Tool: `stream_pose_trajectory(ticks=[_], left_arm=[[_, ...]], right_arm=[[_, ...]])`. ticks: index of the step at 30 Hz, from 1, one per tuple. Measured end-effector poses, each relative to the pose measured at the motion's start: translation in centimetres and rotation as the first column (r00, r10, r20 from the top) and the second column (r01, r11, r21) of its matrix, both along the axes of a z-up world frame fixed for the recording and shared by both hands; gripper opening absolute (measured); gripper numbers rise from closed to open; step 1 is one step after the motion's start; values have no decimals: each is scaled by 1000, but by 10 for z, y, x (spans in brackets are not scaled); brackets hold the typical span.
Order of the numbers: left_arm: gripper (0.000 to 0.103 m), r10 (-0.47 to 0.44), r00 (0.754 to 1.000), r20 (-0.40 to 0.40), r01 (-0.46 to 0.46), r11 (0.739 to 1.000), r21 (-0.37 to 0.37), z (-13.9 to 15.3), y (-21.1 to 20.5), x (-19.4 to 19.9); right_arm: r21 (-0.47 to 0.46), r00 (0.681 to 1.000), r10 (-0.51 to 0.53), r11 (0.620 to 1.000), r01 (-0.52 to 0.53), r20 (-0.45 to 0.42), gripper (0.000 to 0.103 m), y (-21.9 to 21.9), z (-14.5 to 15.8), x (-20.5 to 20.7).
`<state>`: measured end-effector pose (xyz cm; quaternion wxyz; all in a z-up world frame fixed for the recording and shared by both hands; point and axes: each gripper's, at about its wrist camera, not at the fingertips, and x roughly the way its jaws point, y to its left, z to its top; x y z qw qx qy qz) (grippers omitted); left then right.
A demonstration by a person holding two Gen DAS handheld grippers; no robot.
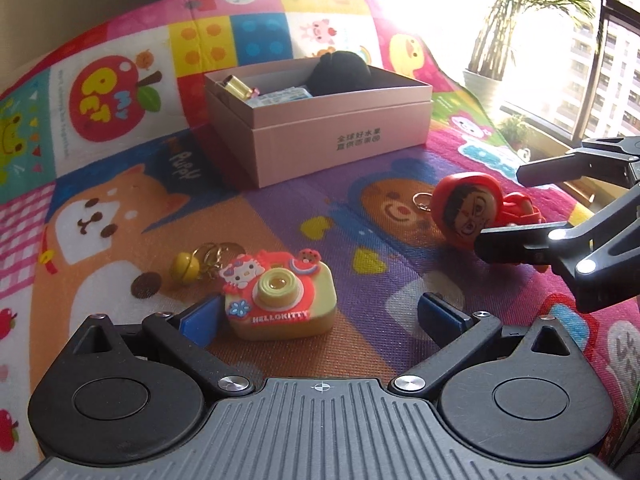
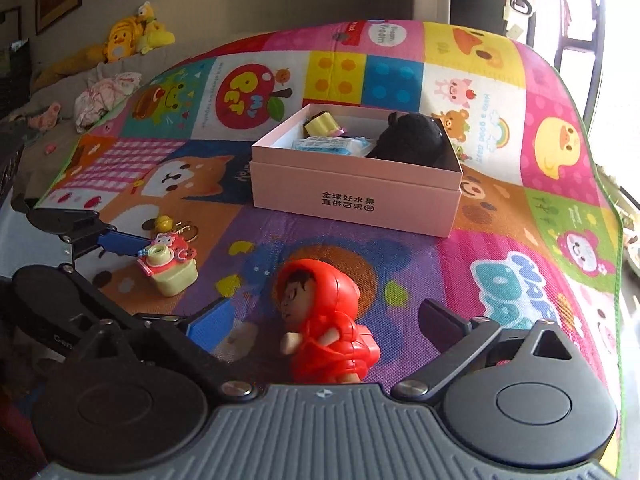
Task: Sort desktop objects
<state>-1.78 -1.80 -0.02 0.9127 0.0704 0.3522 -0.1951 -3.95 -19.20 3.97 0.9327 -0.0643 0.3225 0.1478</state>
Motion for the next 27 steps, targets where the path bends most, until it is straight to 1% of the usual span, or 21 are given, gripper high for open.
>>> stream_pose_trajectory(ticks=[1, 4, 7, 10, 12, 15, 18, 20, 24, 27], left_arm=[[103, 9, 1000, 0, -9, 1000, -4, 0, 1, -1], [103, 22, 1000, -2, -22, 1000, -13, 0, 3, 0], [103, 22, 1000, 0, -22, 1000, -7, 0, 2, 0], [103, 24, 1000, 1, -24, 1000, -7, 0, 2, 0], [103, 24, 1000, 1, -24, 1000, -7, 0, 2, 0], [103, 24, 1000, 2, -24, 1000, -6, 0, 2, -1], [103, 24, 1000, 1, -24, 1000, -7, 0, 2, -1], [103, 24, 1000, 2, -24, 1000, -5, 0, 2, -1], [103, 24, 1000, 1, -24, 1000, -7, 0, 2, -1], [103, 24, 1000, 1, -24, 1000, -8, 0, 2, 0]], right_arm=[[-8, 1000, 6, 1000, -7, -8, 91, 1, 0, 0], [-13, 1000, -15, 1000, 15, 1, 90, -5, 2, 1], [-27, 995, -91, 995, 92, 33, 90, -17, 5, 8], [-16, 984, -177, 984, 178, 32, 90, -34, 6, 18], [1, 977, -211, 978, 211, 26, 90, -44, 8, 21], [-3, 972, -235, 972, 235, 27, 90, -50, 10, 21], [41, 982, -188, 981, 188, -3, 90, -47, 11, 19], [40, 989, -146, 988, 146, -11, 91, -35, 9, 16], [-41, 998, -66, 997, 67, 16, 90, -2, -1, 9], [-113, 996, -50, 992, 57, 68, 90, 13, -3, 5]])
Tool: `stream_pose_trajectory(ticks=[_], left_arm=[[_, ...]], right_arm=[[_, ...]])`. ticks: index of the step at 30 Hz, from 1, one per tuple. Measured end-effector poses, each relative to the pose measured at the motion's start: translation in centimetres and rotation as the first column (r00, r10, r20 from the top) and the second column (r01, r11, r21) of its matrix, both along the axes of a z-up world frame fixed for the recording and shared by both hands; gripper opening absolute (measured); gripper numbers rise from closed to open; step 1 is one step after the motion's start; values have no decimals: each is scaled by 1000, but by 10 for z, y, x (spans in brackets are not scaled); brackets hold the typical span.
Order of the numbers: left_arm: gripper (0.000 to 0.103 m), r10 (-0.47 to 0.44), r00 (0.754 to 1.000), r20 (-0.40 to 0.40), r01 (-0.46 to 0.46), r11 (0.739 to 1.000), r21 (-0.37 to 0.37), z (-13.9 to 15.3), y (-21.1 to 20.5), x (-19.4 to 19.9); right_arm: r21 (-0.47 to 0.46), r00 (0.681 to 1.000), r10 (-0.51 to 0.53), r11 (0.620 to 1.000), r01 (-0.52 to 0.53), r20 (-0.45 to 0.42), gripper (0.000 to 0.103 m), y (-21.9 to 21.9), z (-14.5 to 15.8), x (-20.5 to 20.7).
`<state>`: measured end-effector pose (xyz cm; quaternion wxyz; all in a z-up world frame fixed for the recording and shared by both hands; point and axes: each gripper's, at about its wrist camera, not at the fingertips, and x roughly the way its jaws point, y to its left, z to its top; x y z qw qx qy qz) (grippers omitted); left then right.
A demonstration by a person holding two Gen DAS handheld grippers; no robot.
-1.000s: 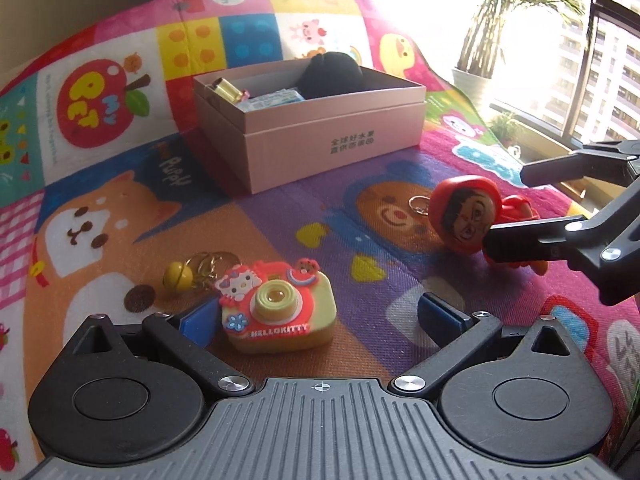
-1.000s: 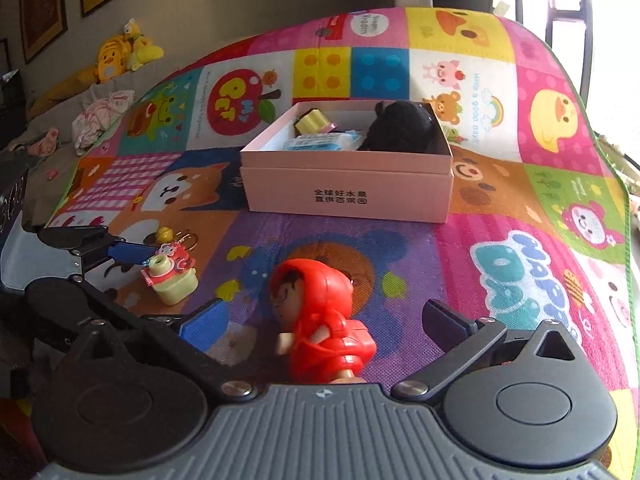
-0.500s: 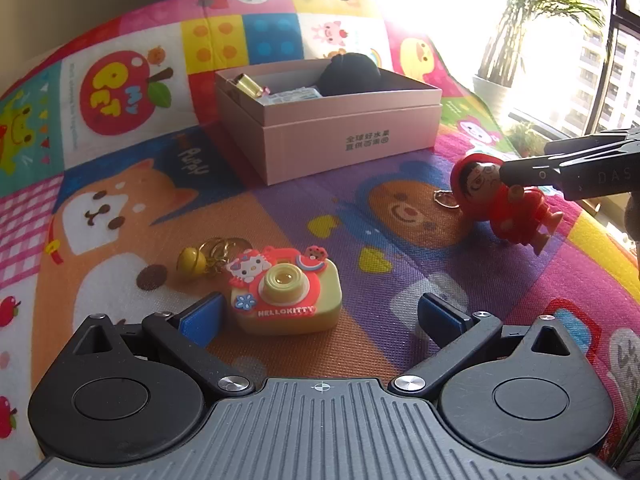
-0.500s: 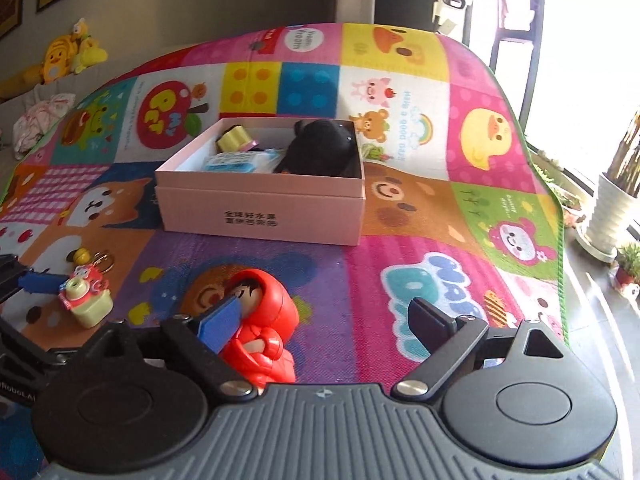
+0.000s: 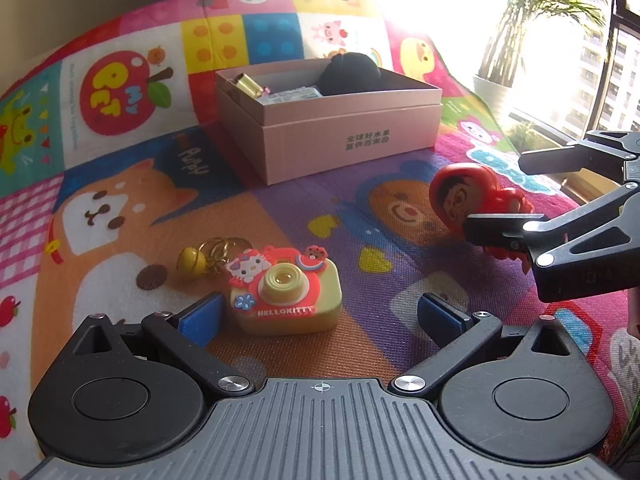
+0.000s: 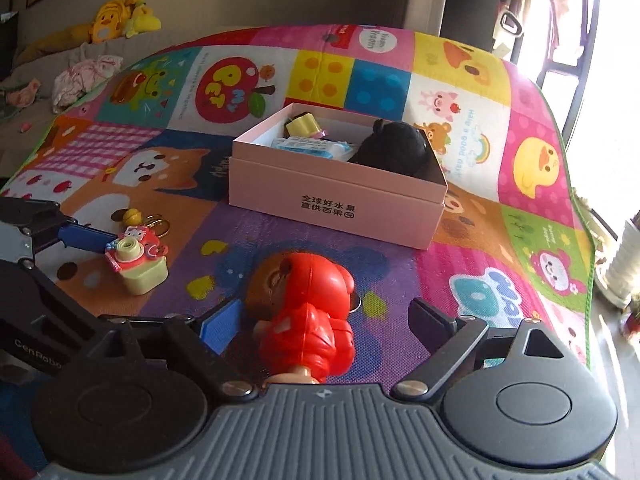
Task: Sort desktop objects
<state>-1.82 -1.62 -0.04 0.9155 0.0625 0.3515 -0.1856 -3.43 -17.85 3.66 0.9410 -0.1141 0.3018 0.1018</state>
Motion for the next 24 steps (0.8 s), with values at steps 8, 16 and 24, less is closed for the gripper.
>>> stream_pose_trajectory(ticks=[8, 16, 24], left_arm=[[103, 8, 1000, -2, -8, 1000, -7, 1, 1, 1], [103, 25, 998, 65, -20, 997, -77, 29, -3, 4], [103, -112, 991, 67, 115, 993, -37, 25, -40, 1]], right_arm=[[-4, 996, -77, 997, 77, 39, 90, -20, 12, 2], [-55, 971, -229, 971, 233, 65, 90, -64, 11, 5], [-52, 963, -265, 962, 267, 39, 90, -77, 3, 4]])
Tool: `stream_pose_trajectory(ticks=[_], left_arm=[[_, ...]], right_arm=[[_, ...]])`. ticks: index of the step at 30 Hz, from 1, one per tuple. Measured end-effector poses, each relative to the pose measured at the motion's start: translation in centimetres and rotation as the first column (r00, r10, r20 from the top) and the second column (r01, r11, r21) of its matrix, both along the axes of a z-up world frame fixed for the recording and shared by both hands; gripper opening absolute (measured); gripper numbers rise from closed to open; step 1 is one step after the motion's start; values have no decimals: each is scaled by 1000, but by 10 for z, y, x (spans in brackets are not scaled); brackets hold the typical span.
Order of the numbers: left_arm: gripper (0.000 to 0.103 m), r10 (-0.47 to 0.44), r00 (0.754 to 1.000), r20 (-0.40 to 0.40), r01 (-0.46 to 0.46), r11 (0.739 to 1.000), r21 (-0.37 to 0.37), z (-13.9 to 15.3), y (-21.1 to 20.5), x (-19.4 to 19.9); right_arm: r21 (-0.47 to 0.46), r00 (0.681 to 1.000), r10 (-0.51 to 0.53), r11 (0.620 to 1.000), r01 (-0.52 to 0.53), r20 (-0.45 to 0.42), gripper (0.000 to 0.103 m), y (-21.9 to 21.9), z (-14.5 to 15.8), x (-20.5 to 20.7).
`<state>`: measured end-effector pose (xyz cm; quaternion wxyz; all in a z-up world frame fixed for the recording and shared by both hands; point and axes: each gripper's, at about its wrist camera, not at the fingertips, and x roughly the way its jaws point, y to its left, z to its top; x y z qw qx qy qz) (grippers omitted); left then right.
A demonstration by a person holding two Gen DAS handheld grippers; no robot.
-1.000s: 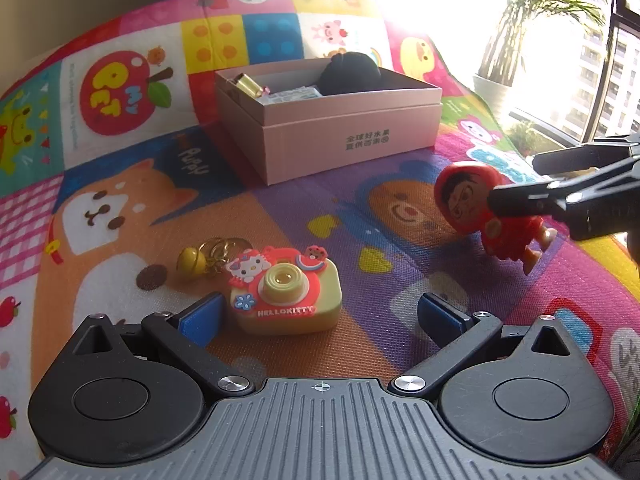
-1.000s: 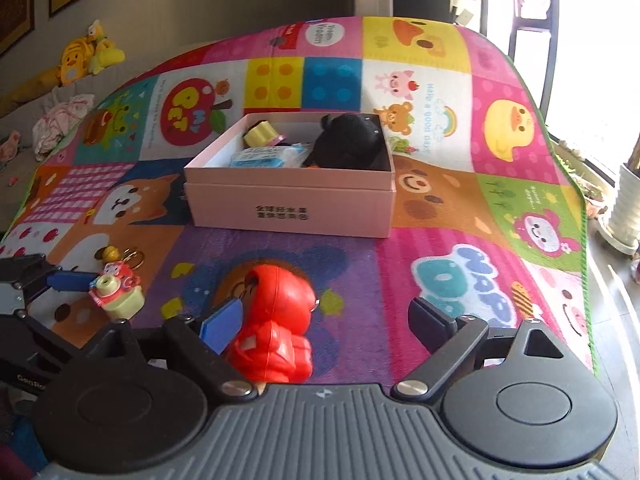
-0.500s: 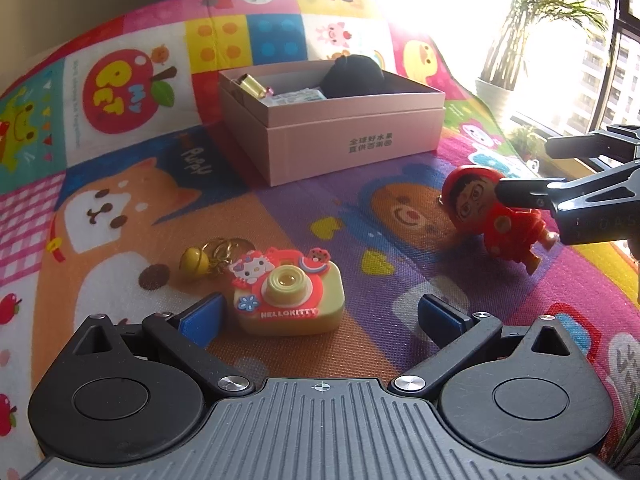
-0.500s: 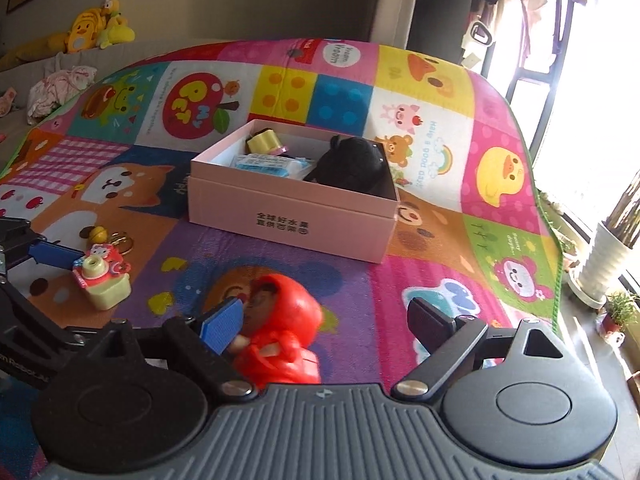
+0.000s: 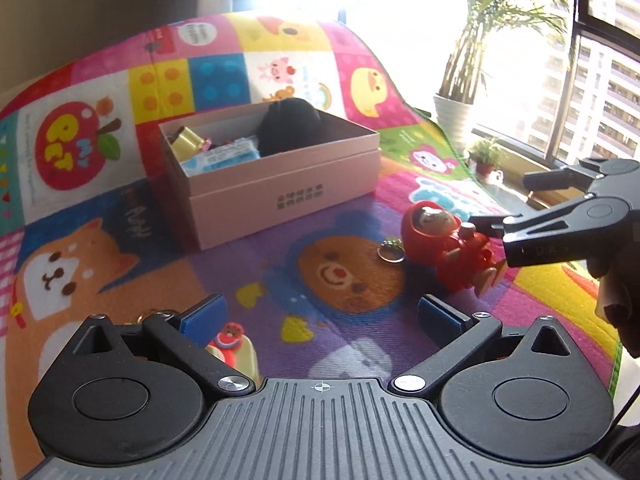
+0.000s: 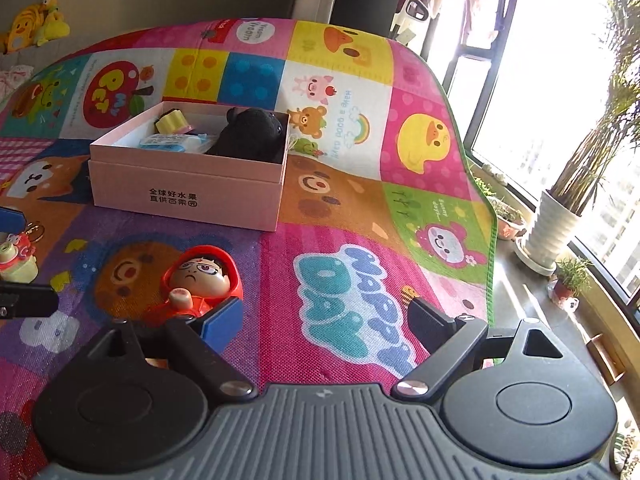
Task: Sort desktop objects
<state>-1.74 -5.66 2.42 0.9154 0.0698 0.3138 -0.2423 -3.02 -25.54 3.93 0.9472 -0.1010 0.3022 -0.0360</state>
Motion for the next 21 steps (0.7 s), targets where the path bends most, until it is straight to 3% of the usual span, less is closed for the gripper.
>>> stream_pose_trajectory(ticks=[4, 7, 10, 13, 15, 21], left_arm=[[103, 8, 1000, -6, -8, 1000, 16, -5, 3, -5], [103, 46, 999, -5, -46, 999, 17, -5, 13, -4], [103, 97, 995, -13, -97, 995, 12, -4, 24, -3], [103, 125, 992, -15, -125, 992, 18, -3, 33, -6], [103, 137, 990, -18, -137, 990, 27, -3, 38, -9], [103, 166, 985, -47, -164, 986, 32, -10, 45, -11]], right_arm=[[41, 1000, -6, 999, 5, 26, 91, -3, 12, -4], [137, 999, 34, 990, -38, 30, 103, 1, 23, -7], [215, 995, 101, 972, -98, -5, 103, 18, 18, -5], [185, 990, 139, 974, -132, -26, 103, 42, 4, 1], [170, 989, 141, 977, -132, -38, 99, 50, -4, 8], [233, 989, 82, 971, -52, -120, 73, 37, -20, 37]])
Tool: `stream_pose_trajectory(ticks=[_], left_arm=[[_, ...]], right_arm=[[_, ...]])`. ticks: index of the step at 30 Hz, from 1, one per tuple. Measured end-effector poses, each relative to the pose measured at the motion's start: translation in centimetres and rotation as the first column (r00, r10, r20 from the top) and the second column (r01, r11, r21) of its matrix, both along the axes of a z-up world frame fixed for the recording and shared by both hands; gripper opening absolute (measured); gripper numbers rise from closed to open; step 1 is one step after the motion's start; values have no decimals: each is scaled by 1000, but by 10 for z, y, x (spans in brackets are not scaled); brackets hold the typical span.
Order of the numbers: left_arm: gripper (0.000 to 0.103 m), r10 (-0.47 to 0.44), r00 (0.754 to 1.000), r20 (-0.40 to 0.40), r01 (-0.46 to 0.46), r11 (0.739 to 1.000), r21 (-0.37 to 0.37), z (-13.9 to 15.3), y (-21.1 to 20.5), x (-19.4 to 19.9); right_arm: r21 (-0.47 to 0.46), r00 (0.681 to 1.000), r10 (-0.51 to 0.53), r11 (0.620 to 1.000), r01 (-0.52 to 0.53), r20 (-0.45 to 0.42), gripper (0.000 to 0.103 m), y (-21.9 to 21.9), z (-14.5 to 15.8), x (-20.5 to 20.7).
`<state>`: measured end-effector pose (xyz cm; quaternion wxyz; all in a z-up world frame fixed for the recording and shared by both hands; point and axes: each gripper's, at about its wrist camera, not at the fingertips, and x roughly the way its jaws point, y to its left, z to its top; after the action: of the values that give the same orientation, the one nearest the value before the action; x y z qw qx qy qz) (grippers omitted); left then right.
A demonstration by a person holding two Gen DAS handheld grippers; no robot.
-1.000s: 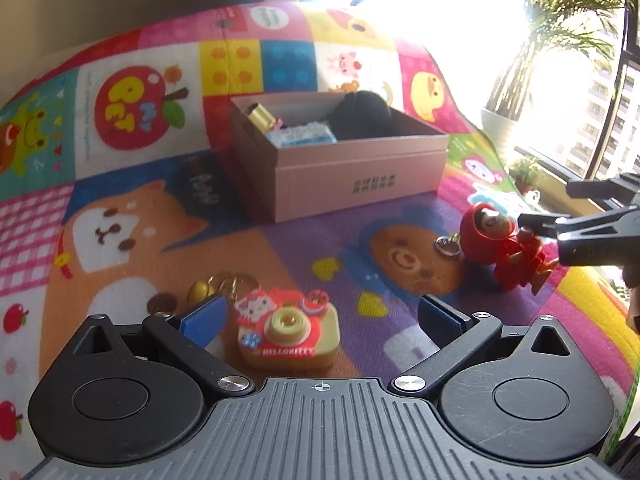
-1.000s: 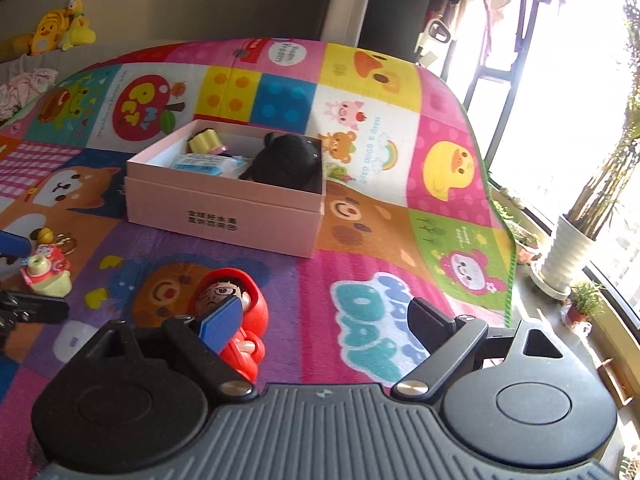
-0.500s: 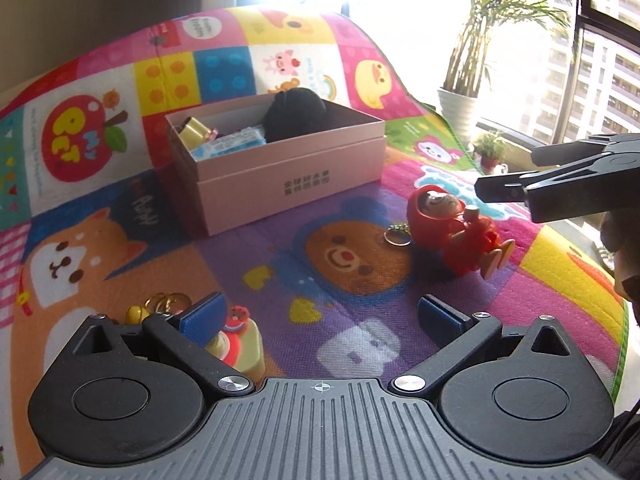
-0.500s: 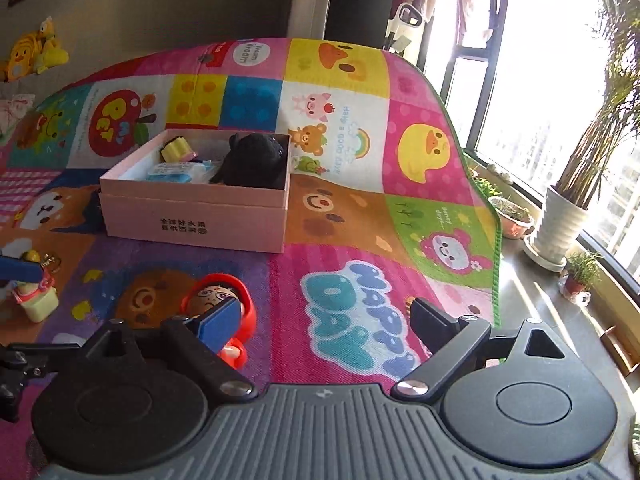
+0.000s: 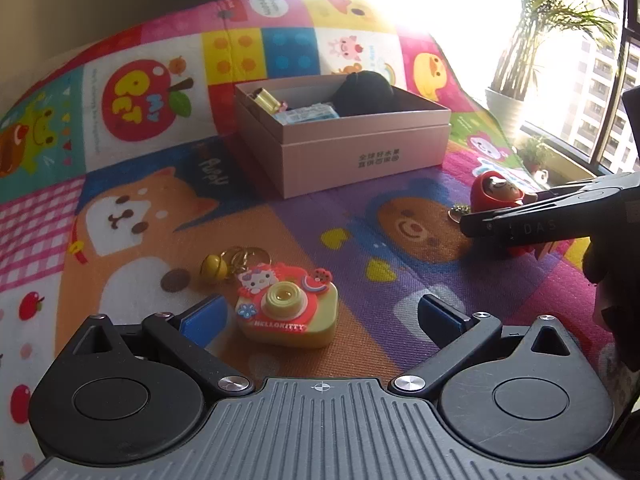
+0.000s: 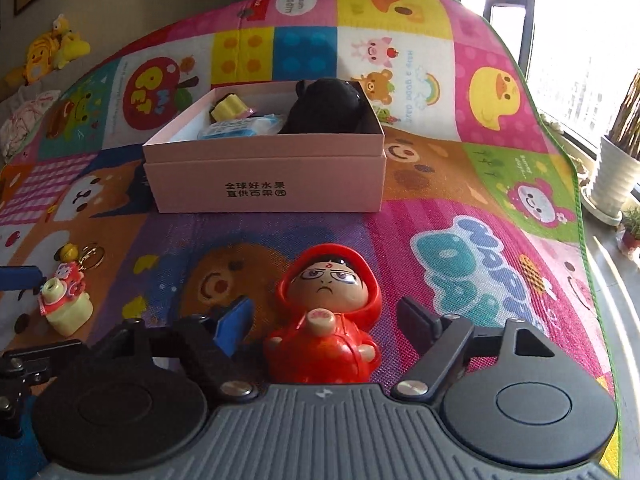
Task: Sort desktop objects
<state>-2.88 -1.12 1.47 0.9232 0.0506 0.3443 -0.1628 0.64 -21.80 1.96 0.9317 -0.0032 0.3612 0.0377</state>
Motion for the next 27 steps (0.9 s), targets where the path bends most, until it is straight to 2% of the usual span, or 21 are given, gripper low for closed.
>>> stream_pose_trajectory(ticks=[2, 4, 13, 20, 26, 27], left_arm=[[103, -1, 1000, -2, 1, 1000, 2, -1, 0, 0], [103, -6, 1000, -4, 6, 1000, 4, -2, -1, 1], [103, 29, 999, -25, -27, 998, 51, -6, -4, 7], [102, 56, 998, -27, -55, 998, 44, -7, -3, 19], [79, 43, 999, -23, -42, 998, 42, -6, -5, 19], [72, 40, 999, -19, -39, 998, 46, -5, -5, 18]], right_arm=[[2, 1000, -7, 1000, 7, -9, 59, -3, -2, 1], [-8, 1000, 13, 1000, -13, -7, 52, -2, 0, -2], [19, 998, 57, 998, -57, 1, 52, -2, 13, -20], [32, 996, 89, 995, -89, -2, 52, 3, 20, -25], [35, 994, 108, 994, -108, -12, 52, 6, 22, -29], [35, 994, 111, 993, -111, -12, 52, 6, 23, -30]])
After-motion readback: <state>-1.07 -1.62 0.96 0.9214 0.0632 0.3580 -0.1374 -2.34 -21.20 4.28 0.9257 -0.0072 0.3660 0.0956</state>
